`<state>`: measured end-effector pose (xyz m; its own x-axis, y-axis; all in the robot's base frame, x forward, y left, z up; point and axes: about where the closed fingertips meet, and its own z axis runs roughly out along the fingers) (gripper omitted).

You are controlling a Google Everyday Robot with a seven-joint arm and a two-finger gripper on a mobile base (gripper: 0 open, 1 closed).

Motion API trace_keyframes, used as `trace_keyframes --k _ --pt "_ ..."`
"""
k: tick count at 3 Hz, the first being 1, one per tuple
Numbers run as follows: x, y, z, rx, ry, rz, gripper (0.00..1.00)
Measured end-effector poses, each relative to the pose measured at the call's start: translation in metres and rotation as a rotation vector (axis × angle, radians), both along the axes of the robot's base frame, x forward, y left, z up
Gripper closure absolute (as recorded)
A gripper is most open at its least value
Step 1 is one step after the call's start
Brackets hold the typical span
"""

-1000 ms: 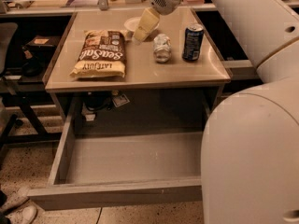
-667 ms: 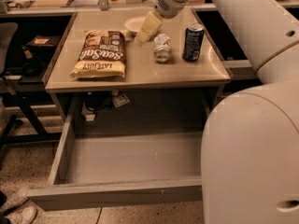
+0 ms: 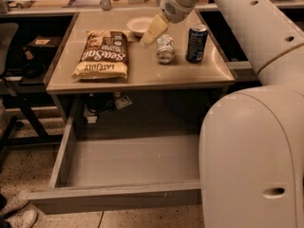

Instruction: Place 7up can into top drawer

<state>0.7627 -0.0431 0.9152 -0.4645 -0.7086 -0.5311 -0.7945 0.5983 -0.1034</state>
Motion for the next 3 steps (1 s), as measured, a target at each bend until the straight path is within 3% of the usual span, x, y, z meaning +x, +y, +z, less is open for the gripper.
trace_keyframes --k 3 --pt "0.017 0.001 -0.017 -0.069 0.077 -0.034 0.0"
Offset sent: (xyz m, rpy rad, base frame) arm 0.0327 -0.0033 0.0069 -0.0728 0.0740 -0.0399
